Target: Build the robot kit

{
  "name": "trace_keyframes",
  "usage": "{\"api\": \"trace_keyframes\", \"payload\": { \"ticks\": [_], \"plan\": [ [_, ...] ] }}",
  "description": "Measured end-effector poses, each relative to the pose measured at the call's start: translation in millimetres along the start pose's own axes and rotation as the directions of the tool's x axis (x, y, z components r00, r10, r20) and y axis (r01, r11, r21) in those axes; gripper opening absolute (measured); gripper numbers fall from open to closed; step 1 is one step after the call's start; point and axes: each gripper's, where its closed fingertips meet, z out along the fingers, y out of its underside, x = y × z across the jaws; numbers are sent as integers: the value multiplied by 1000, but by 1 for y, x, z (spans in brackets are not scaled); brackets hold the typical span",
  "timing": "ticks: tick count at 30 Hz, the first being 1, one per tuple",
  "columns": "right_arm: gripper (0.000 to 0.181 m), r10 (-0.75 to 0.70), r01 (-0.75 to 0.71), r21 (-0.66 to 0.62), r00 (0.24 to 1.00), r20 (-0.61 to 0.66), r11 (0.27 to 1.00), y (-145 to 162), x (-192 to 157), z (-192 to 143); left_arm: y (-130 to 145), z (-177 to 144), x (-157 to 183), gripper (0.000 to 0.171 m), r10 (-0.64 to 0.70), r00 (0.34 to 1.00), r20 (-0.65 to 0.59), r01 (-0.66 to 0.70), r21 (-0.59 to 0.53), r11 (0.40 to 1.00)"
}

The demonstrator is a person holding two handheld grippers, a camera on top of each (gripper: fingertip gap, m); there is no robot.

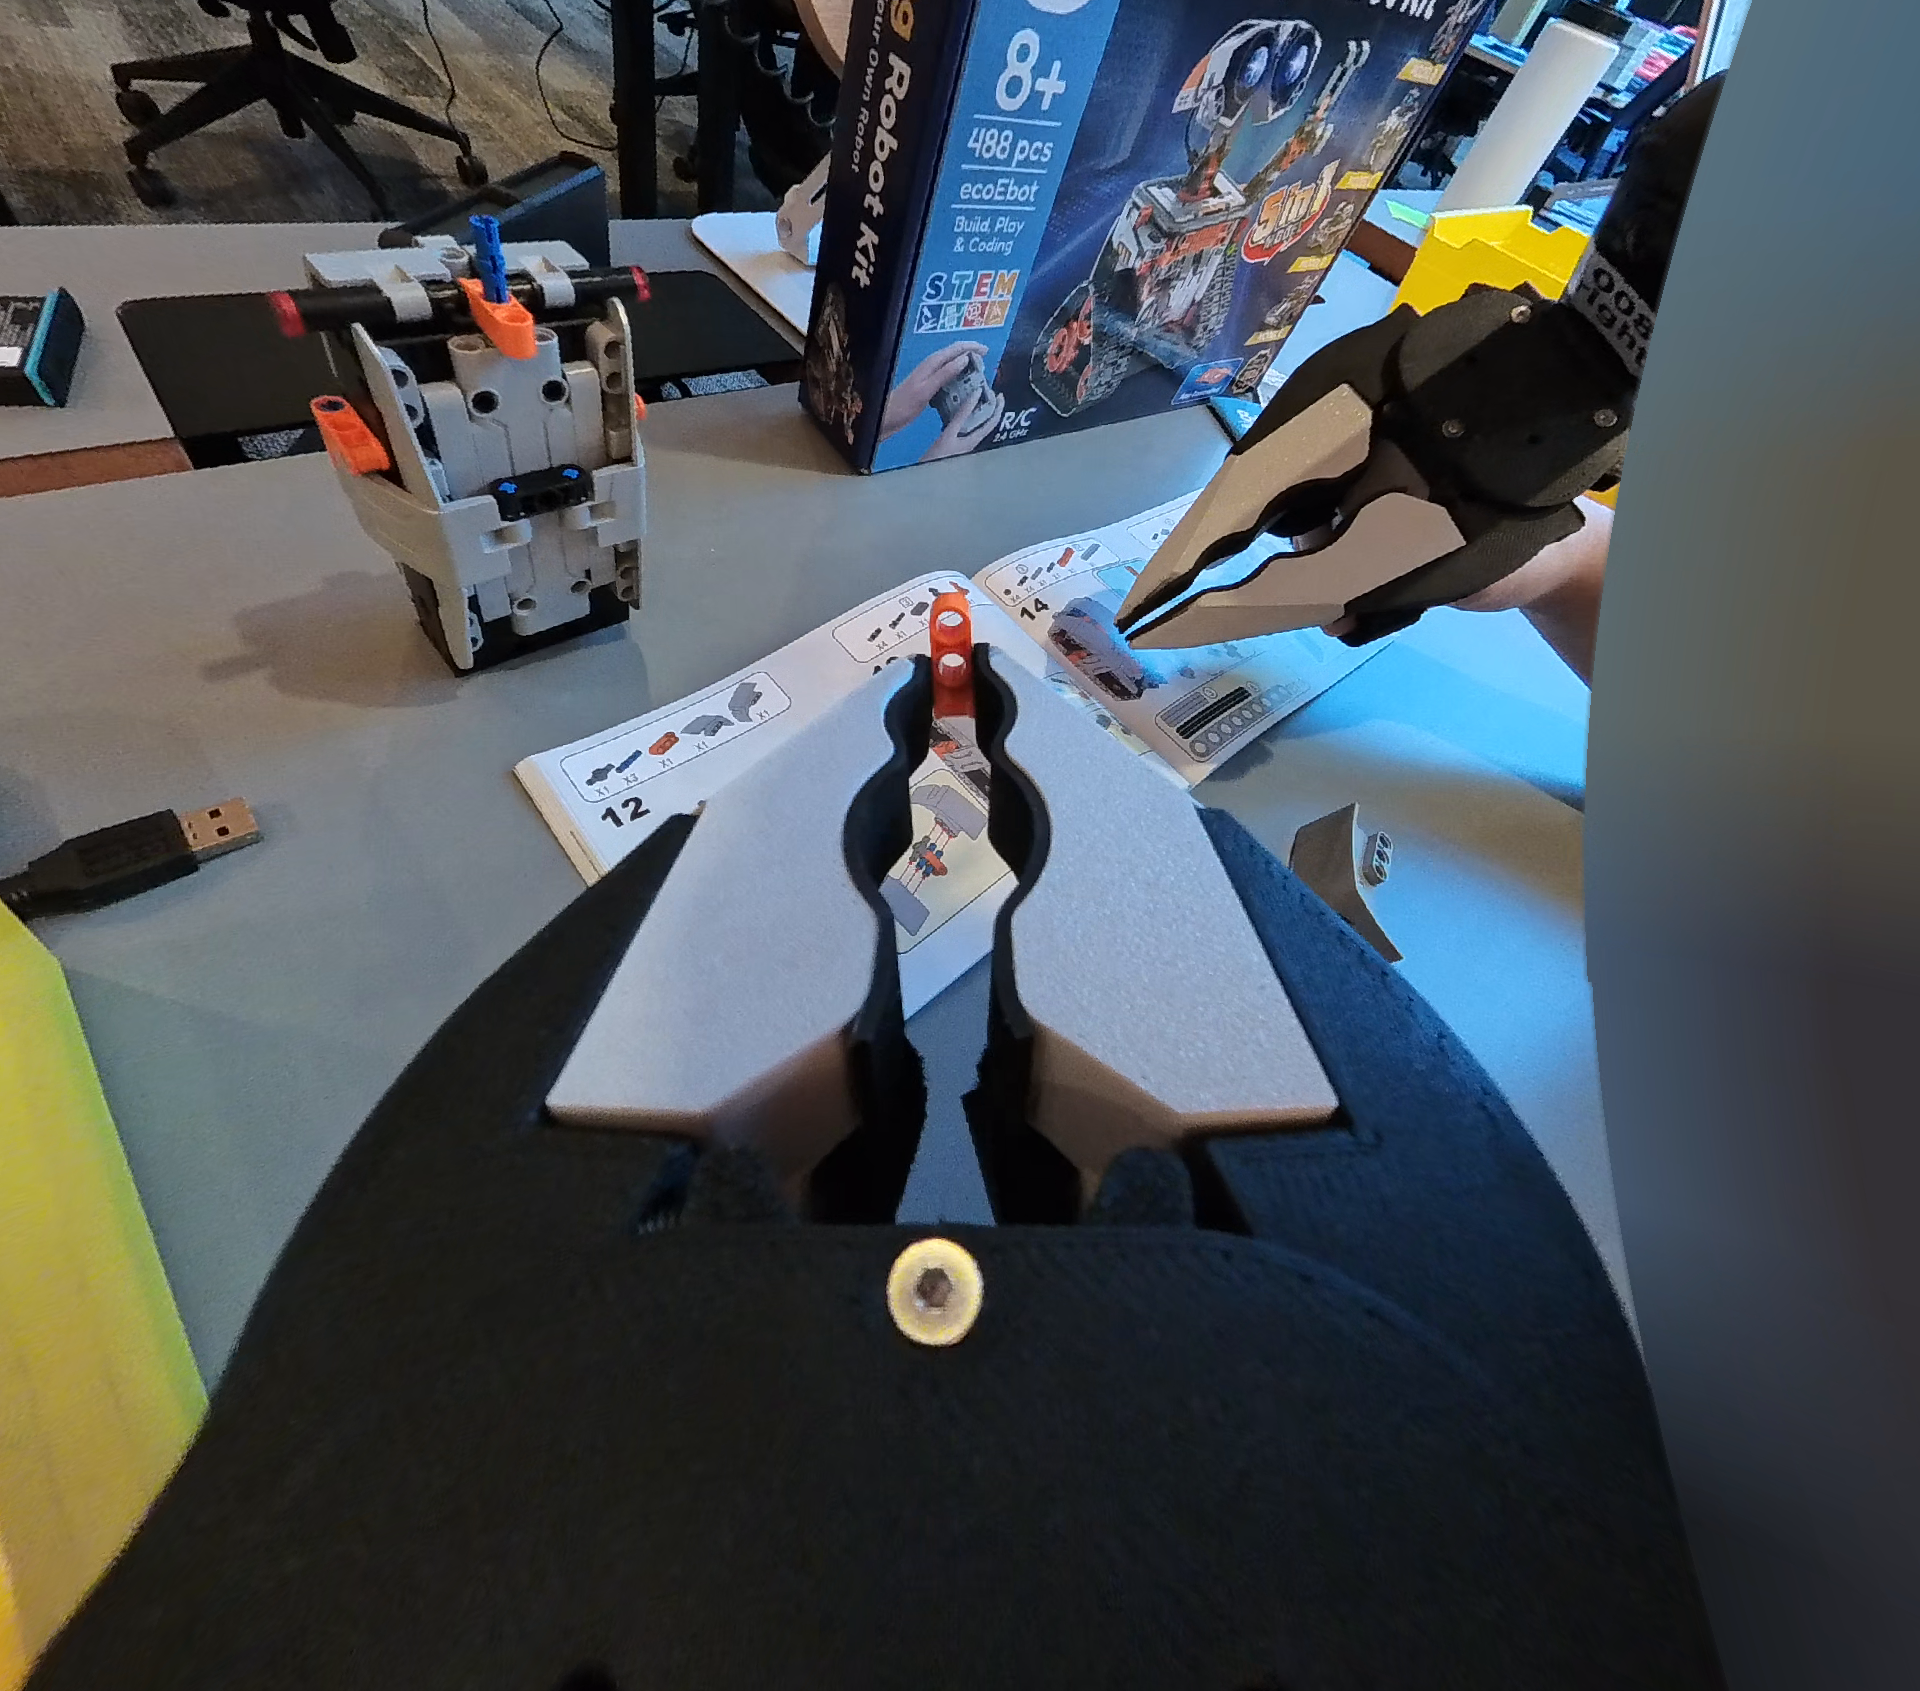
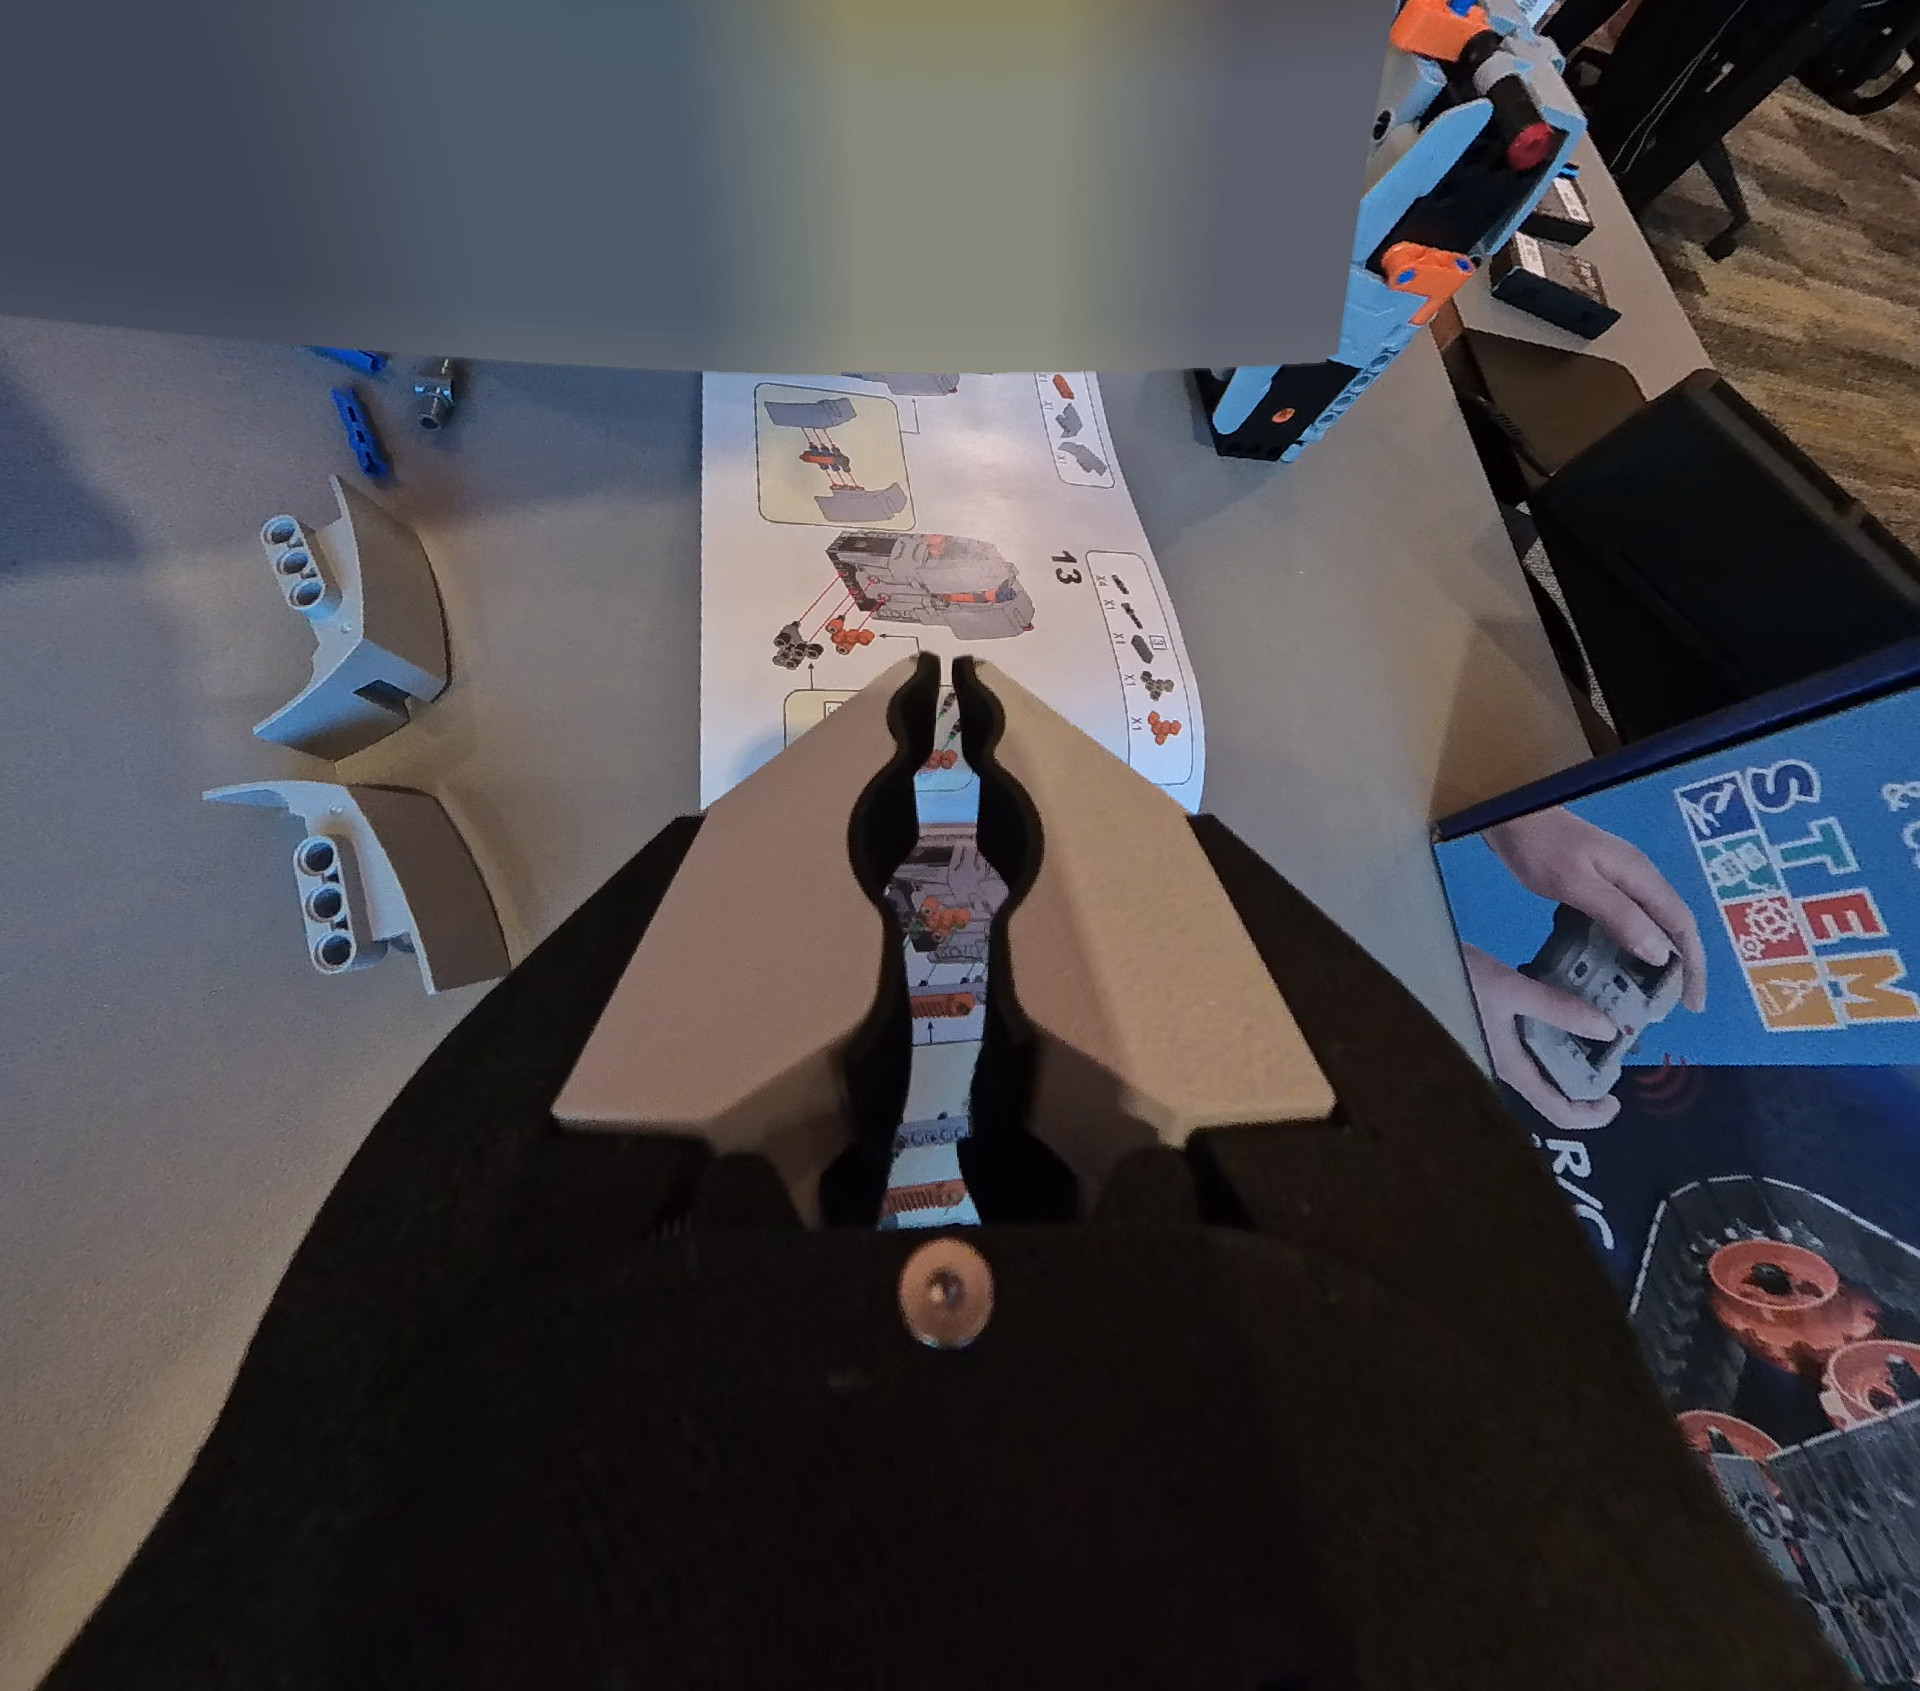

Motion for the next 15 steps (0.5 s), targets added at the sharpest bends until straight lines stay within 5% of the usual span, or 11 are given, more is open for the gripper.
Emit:
{"api": "trace_keyframes", "payload": {
  "ticks": [9, 15],
  "plan": [
    [5, -28, 28, 50, 1000, 2, 998, -12, -6, 4, 3, 2, 1, 5, -15, 1000, -14, 15, -13, 1000],
    [17, -64, 65, 185, 998, -15, 981, -52, -20, 6, 4, 6, 17, 5, -86, 989, -118, 85, -13, 996]
  ]
}}
